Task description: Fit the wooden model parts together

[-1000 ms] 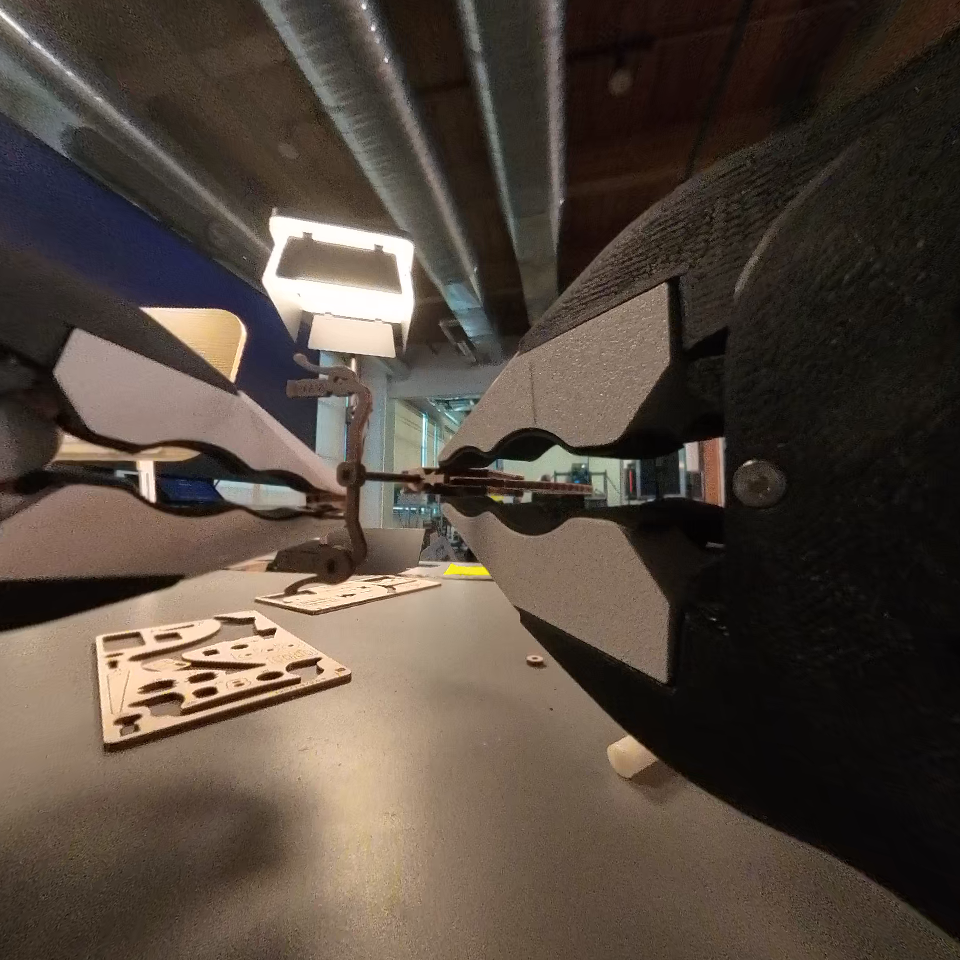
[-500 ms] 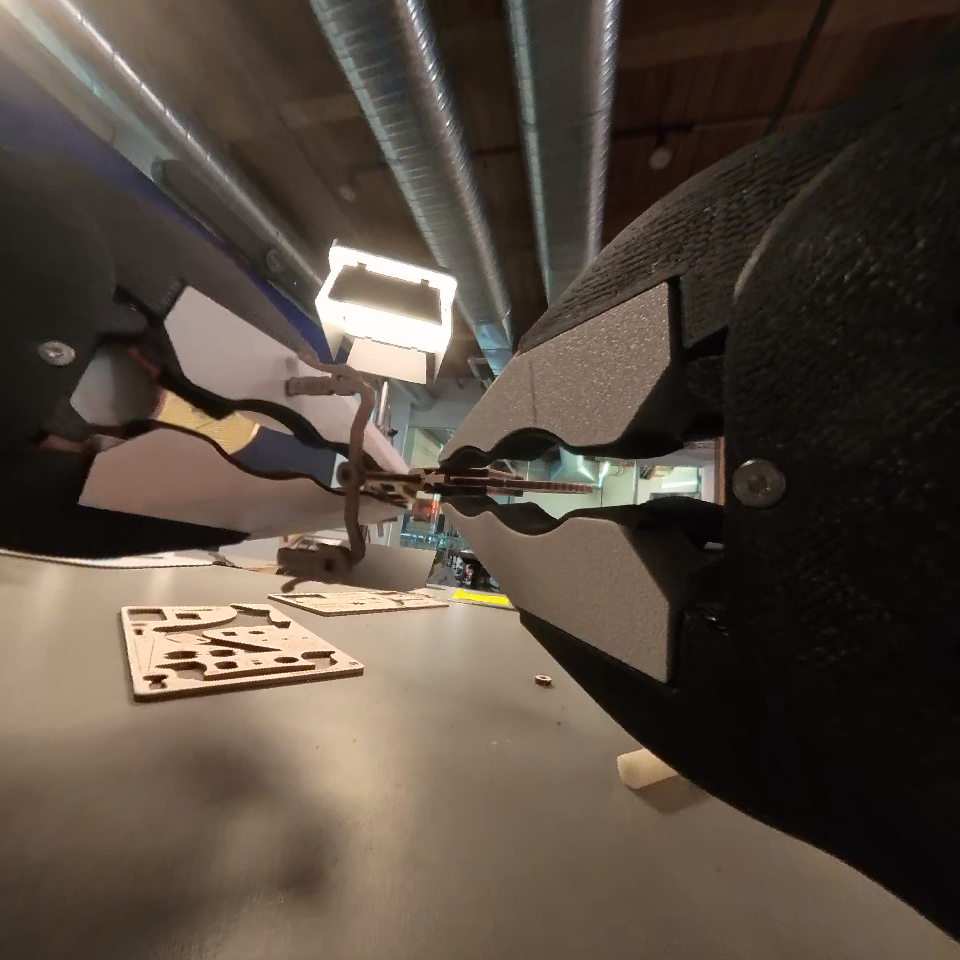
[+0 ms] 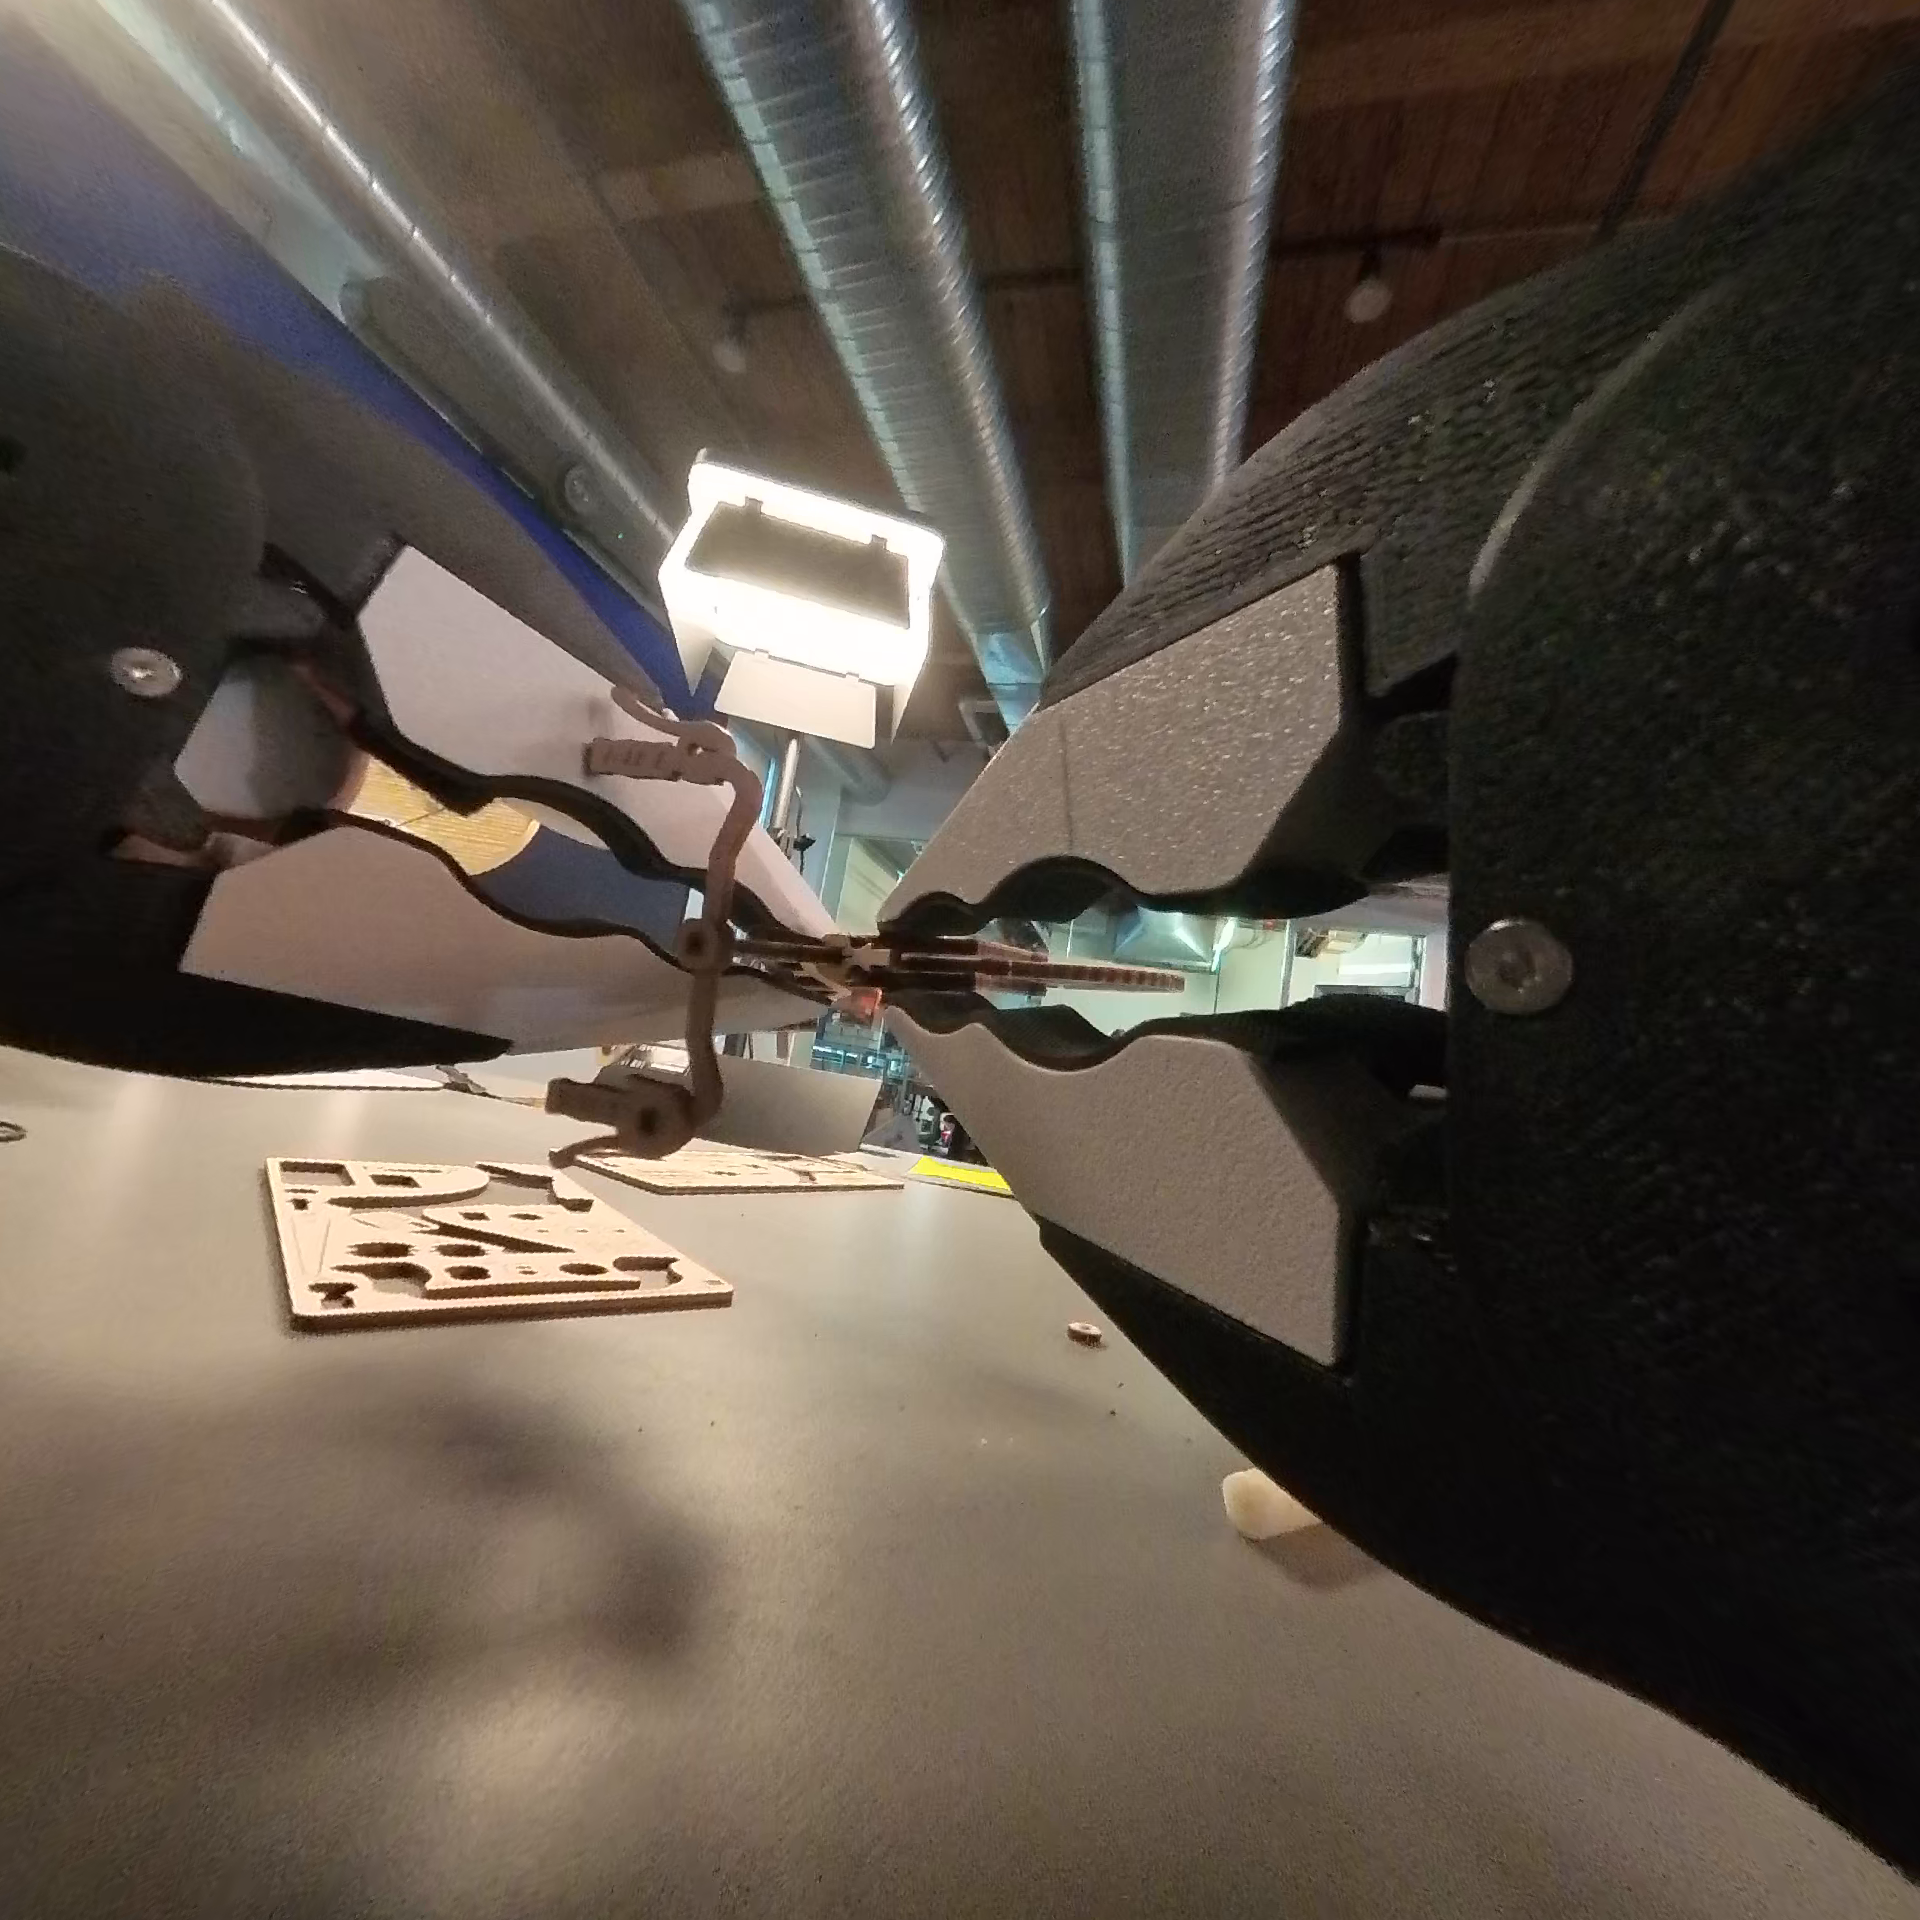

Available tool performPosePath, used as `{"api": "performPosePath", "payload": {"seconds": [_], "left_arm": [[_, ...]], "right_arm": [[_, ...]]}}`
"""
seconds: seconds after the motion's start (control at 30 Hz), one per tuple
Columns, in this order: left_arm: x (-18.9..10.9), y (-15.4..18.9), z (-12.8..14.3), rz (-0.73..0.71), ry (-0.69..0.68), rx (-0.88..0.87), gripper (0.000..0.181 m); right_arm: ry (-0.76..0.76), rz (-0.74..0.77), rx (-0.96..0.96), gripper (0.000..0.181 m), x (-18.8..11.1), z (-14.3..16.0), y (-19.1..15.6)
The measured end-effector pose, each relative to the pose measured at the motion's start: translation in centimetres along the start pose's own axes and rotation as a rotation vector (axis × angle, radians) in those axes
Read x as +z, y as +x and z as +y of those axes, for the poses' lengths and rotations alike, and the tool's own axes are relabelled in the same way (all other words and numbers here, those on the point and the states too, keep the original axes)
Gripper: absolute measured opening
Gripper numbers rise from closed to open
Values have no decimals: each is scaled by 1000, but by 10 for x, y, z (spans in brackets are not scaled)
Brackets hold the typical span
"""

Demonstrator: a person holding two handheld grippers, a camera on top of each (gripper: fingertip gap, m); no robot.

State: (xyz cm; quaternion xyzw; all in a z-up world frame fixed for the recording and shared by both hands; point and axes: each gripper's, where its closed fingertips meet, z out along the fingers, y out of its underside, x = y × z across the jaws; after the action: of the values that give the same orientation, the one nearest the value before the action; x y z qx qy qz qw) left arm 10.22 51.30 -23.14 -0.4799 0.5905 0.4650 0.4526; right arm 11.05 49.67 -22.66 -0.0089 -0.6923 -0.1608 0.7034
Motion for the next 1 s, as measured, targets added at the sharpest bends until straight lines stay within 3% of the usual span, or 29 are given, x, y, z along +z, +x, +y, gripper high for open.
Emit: {"api": "performPosePath", "payload": {"seconds": [0.43,0.63,1.0], "left_arm": [[9,10,15,41,-112,-68,3],[10,14,15,44,-88,-73,3],[9,17,10,35,-40,-59,3]], "right_arm": [[-26,-37,-7,8,2,-5,-7],[-85,-42,63,8,6,10,-7],[-64,-72,58,8,9,5,-14]]}}
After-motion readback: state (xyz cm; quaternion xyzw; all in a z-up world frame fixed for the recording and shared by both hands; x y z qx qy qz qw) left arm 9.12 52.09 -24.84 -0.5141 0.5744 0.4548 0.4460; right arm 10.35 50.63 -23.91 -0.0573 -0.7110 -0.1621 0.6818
